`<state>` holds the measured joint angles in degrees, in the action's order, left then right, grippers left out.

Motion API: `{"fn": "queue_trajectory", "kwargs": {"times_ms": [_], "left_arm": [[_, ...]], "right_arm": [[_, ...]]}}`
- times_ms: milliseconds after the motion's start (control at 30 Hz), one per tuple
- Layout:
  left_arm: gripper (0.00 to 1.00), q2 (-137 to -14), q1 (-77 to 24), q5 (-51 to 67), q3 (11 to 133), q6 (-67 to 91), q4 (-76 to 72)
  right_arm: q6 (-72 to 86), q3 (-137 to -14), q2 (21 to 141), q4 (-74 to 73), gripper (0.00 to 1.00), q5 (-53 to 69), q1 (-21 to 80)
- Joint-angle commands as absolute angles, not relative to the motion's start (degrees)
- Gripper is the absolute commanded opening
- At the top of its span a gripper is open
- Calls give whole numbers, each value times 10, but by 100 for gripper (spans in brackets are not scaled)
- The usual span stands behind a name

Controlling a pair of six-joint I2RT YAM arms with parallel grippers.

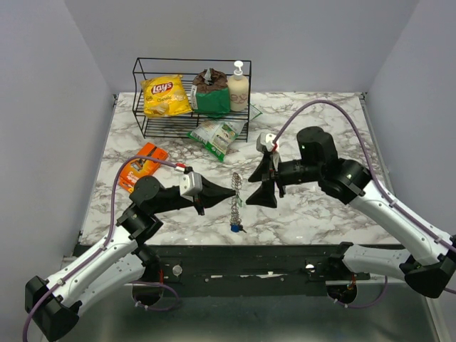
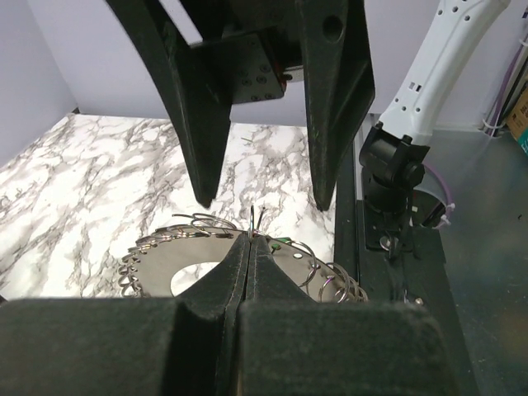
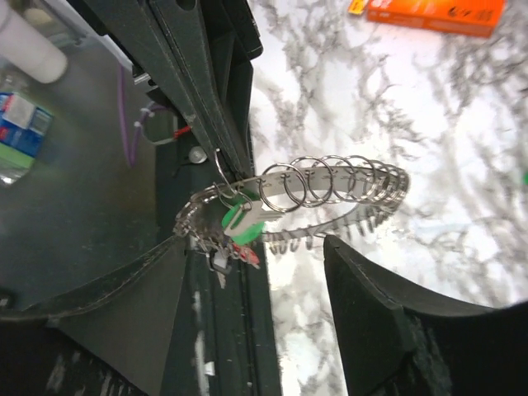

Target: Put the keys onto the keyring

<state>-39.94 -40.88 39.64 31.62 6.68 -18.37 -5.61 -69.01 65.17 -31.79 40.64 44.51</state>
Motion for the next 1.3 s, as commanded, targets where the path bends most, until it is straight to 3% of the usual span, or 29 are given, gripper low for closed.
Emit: {"fn": "queue_trajectory", "kwargs": {"times_ms": [0,67,500,733,1100,1200,1267], "left_arm": [[0,-388,-409,401,317,66,-228],[0,-387,-409,403,316,69,-231],[0,-395,-409,432,308,100,-287],[0,-406,-409,445,313,119,-311],[0,-410,-409,446,318,127,-317],[0,-410,-409,442,318,127,-316],[0,-410,-409,442,319,127,-316]], "right_arm": [[-70,-691,606,-329,83,358,445],[-82,-693,589,-324,88,363,445],[-94,-683,577,-235,91,477,445],[-74,-697,617,-224,76,512,445],[-48,-696,629,-199,65,526,445],[-39,-693,628,-192,53,526,446],[-33,-691,629,-182,52,528,445]]}}
